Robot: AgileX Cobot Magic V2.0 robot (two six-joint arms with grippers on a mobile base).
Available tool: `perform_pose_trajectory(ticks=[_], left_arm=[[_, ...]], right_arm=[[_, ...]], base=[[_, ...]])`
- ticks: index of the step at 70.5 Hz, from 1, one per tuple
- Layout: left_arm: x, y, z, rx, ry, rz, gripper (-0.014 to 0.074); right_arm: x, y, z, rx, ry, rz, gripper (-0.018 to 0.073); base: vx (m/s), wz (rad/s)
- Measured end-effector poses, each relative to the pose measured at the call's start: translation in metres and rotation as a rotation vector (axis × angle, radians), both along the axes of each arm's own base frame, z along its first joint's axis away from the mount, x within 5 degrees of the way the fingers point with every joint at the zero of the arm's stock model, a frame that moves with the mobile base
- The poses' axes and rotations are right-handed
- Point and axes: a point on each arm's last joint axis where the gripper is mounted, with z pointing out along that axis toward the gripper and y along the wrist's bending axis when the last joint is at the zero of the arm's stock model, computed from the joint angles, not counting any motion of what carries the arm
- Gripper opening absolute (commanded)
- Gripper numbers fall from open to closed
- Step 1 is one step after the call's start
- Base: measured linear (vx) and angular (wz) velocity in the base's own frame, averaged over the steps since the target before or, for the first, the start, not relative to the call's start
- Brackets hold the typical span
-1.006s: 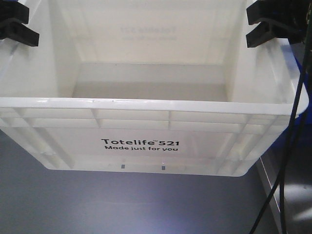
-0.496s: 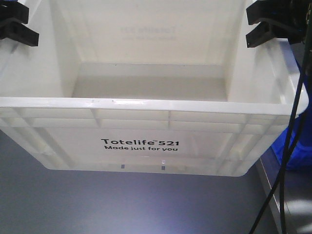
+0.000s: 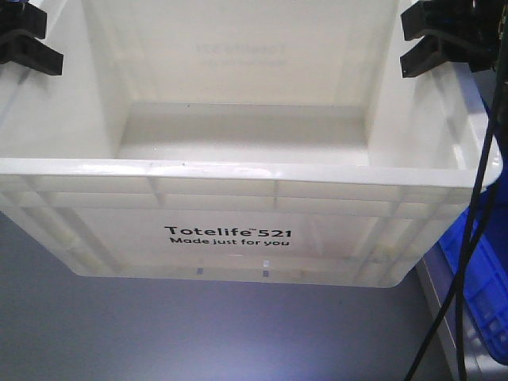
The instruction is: Place moving items into box and shelve
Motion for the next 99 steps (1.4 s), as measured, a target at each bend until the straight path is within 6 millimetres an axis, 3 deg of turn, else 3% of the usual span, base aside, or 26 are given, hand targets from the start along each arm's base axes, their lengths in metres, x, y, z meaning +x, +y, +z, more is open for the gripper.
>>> perform_pose_trajectory(ticks=[99], left_arm=[[0.0000, 0.0000, 0.0000, 0.000, 0.000, 0.000, -0.0017]], right_arm=[[0.0000, 0.0000, 0.0000, 0.000, 0.000, 0.000, -0.0012]], base=[[0.45, 0.05]])
